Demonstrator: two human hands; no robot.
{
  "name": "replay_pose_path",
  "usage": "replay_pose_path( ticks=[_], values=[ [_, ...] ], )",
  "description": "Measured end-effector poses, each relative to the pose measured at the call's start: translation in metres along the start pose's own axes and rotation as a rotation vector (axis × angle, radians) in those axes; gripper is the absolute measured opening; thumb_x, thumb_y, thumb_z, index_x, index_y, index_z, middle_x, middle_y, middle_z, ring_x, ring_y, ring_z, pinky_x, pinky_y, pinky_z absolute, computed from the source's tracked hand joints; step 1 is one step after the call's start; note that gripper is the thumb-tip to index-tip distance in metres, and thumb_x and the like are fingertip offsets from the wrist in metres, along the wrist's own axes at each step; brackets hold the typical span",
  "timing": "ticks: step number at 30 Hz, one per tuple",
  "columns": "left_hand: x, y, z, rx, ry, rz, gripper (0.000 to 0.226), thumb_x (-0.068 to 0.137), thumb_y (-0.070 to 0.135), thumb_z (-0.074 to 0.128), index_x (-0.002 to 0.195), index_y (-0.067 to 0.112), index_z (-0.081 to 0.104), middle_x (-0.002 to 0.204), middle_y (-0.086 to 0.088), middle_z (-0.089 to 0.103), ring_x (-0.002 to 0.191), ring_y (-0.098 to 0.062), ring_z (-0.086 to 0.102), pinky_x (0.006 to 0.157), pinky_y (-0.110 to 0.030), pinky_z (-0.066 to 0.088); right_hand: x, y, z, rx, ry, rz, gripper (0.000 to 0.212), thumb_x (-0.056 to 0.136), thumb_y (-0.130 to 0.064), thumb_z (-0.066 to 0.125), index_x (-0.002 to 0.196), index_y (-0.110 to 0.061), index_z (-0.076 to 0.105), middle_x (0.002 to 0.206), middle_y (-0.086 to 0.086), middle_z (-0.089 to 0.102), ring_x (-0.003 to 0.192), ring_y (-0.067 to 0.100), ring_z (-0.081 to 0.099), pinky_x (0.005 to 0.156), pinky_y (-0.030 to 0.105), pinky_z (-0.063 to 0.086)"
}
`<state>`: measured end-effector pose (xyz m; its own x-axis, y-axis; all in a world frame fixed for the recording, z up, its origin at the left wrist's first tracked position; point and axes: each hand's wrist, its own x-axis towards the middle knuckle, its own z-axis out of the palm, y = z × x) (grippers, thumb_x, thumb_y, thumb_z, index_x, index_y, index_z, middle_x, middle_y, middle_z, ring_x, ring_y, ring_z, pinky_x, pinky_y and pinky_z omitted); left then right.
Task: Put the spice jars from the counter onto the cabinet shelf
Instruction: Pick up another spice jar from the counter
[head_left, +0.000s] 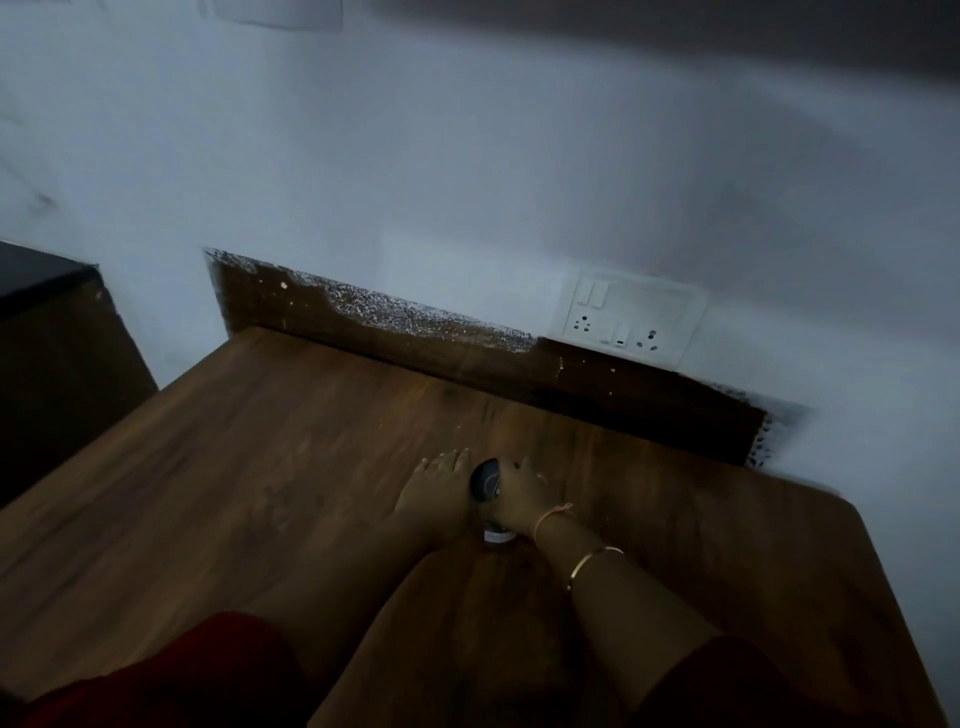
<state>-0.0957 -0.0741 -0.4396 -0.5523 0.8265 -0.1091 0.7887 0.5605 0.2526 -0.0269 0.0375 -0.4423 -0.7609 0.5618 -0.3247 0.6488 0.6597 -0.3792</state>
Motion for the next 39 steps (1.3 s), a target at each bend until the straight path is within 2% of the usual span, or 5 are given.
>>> replay_pose_path(
  ticks=[16,19,20,24,39],
  values=[
    [0.010,0.020,-0.033,-0.065,0.021,0.083,0.059,0.097,0.024,0.043,0.147,0.004,0.019,0.152,-0.014,0.029,0.137,-0.023,0.032,0.115,-0.033,0.018,-0.019,0.025,-0.023,-0.002,0.260,-0.023,0.069,0.075,-0.057,0.063,0.125,-0.013,0.047,0.123,0.010,0.056,0.115,0.028,0.051,0.098,0.037,0.041],
    [0.020,0.046,-0.047,-0.754,-0.679,0.715,0.031,0.100,0.023,0.041,0.112,-0.004,0.049,0.118,-0.014,0.057,0.104,-0.013,0.055,0.105,-0.016,0.029,-0.027,0.026,-0.062,0.073,0.326,-0.057,0.070,0.078,-0.058,0.060,0.128,-0.012,0.044,0.117,0.011,0.057,0.112,0.032,0.051,0.095,0.038,0.040],
    [0.023,0.052,-0.047,-0.911,-0.688,0.624,0.032,0.100,0.026,0.041,0.112,-0.001,0.050,0.119,-0.012,0.059,0.104,-0.012,0.056,0.101,-0.016,0.034,-0.032,0.025,-0.076,0.094,0.352,-0.059,0.074,0.077,-0.058,0.060,0.132,-0.013,0.042,0.120,0.012,0.055,0.114,0.033,0.049,0.095,0.039,0.040],
    [0.029,0.057,-0.048,-0.868,0.395,-0.192,0.040,0.102,0.031,0.033,0.127,0.005,0.049,0.127,-0.016,0.055,0.112,-0.028,0.052,0.085,-0.029,0.036,-0.057,0.023,-0.132,0.185,0.491,-0.103,0.080,0.073,-0.059,0.063,0.136,-0.015,0.040,0.126,0.012,0.055,0.117,0.033,0.050,0.095,0.042,0.047],
    [0.003,0.202,-0.151,-2.117,0.517,0.003,0.042,0.093,0.045,0.043,0.111,0.011,0.058,0.108,-0.015,0.065,0.103,-0.036,0.063,0.080,-0.046,0.054,-0.157,0.017,-0.273,0.521,0.827,-0.317,0.071,0.074,-0.061,0.066,0.128,-0.017,0.050,0.110,0.000,0.055,0.100,0.017,0.055,0.076,0.024,0.040]
  ],
)
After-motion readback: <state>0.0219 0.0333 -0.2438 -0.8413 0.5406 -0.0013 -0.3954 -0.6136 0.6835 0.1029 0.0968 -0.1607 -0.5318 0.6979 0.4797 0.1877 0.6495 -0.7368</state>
